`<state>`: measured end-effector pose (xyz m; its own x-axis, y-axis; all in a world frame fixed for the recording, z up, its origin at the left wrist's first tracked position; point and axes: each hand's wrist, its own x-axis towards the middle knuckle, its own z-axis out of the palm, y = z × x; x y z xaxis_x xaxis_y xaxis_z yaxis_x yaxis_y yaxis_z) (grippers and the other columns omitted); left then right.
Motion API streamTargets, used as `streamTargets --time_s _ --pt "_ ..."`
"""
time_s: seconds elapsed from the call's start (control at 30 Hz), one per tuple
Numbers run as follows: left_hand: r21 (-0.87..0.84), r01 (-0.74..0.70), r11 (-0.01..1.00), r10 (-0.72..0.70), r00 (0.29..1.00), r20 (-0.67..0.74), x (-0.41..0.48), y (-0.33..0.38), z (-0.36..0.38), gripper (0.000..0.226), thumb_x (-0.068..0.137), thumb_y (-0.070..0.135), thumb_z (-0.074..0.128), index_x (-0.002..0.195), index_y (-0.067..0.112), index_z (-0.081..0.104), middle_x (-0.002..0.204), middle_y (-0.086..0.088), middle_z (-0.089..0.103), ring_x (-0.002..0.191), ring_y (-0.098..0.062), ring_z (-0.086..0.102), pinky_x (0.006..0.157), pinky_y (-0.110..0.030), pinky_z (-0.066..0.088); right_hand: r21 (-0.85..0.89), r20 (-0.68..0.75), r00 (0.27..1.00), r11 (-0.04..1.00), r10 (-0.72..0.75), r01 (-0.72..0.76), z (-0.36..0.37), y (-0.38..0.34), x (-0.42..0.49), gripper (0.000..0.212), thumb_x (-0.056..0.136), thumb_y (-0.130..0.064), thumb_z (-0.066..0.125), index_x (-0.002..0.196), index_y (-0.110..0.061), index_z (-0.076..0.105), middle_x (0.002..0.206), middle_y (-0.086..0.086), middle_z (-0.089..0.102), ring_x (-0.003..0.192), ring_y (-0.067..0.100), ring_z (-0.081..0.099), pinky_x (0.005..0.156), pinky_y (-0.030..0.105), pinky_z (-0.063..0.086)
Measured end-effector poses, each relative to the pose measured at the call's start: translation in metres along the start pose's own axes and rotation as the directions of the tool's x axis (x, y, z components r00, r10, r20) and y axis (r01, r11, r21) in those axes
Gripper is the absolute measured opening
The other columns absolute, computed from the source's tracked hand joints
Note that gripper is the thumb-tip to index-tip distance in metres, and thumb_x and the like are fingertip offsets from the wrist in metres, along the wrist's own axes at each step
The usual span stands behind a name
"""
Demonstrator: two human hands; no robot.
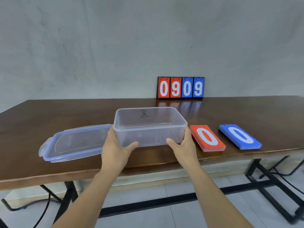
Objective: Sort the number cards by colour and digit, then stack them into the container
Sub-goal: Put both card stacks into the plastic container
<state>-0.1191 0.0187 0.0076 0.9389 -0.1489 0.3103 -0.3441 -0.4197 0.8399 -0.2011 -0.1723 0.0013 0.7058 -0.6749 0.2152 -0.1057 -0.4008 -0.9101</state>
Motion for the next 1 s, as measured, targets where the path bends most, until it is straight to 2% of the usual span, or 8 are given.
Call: streamTargets --time_s 0.07,0.13,0.23,0.37,0.67,0.83,1.0 --pt "0.009 0.004 1.0 -0.005 1.0 0.025 -0.006 0.004 0.017 0.086 0.073 0.034 0.082 0.142 0.02 0.033 0.125 0.001 0.059 0.11 -0.021 0.057 0.087 -0.034 0.049 -0.014 -0.009 1.0 1.0 0.022 -0.022 -0.013 0.009 0.003 0.083 0.084 -0.025 0.073 0.149 -0.028 0.022 0.14 -0.005 0.044 0.13 0.018 0.044 0.105 0.043 0.045" --pt "0.028 0.033 0.999 -0.035 0.998 0.044 -0.009 0.005 0.029 0.086 0.074 0.035 0.082 0.142 0.02 0.033 0.122 0.0 0.061 0.109 -0.023 0.06 0.09 -0.039 0.052 -0.03 0.005 0.999 0.999 0.046 -0.046 -0.02 0.016 0.006 0.086 0.085 -0.025 0.072 0.152 -0.026 0.017 0.146 -0.003 0.038 0.136 0.02 0.038 0.107 0.043 0.04" --pt "0.06 0.073 0.995 -0.077 0.995 0.057 -0.011 0.007 0.038 0.087 0.075 0.034 0.081 0.144 0.018 0.03 0.122 -0.002 0.06 0.109 -0.026 0.06 0.092 -0.042 0.052 -0.052 0.032 0.997 0.997 0.065 -0.064 -0.023 0.024 0.008 0.09 0.085 -0.025 0.072 0.153 -0.025 0.013 0.15 -0.003 0.033 0.139 0.02 0.034 0.109 0.041 0.036" --pt "0.077 0.1 0.992 -0.103 0.994 0.04 -0.011 0.008 0.041 0.09 0.074 0.034 0.082 0.144 0.017 0.028 0.126 -0.003 0.058 0.112 -0.027 0.058 0.094 -0.043 0.05 -0.084 0.047 0.997 0.995 0.056 -0.052 -0.024 0.027 0.013 0.088 0.086 -0.025 0.072 0.152 -0.023 0.015 0.147 -0.003 0.036 0.136 0.019 0.037 0.107 0.037 0.038" --pt "0.117 0.181 0.977 -0.177 0.983 -0.043 -0.012 0.014 0.049 0.076 0.075 0.035 0.081 0.133 0.014 0.036 0.125 -0.008 0.059 0.109 -0.031 0.059 0.091 -0.045 0.05 -0.189 0.148 0.988 0.982 0.049 -0.021 -0.024 0.028 0.026 0.09 0.089 -0.03 0.068 0.154 -0.019 0.008 0.149 0.0 0.033 0.133 0.021 0.04 0.104 0.035 0.042" --pt "0.141 0.191 0.971 -0.184 0.981 -0.059 -0.014 0.016 0.051 0.086 0.076 0.037 0.08 0.142 0.017 0.029 0.13 -0.006 0.055 0.114 -0.031 0.057 0.094 -0.049 0.049 -0.179 0.176 0.984 0.984 0.042 -0.01 -0.025 0.027 0.029 0.091 0.088 -0.03 0.069 0.154 -0.02 0.008 0.147 0.0 0.035 0.132 0.021 0.042 0.103 0.036 0.044" --pt "0.089 0.17 0.981 -0.161 0.982 -0.098 -0.031 0.017 0.052 0.098 0.074 0.032 0.082 0.151 0.022 0.022 0.138 -0.004 0.053 0.123 -0.028 0.054 0.101 -0.049 0.045 -0.175 0.225 0.974 0.985 0.029 0.012 -0.031 0.029 0.019 0.094 0.091 -0.031 0.065 0.154 -0.022 -0.003 0.16 -0.002 0.014 0.145 0.022 0.025 0.113 0.038 0.031"
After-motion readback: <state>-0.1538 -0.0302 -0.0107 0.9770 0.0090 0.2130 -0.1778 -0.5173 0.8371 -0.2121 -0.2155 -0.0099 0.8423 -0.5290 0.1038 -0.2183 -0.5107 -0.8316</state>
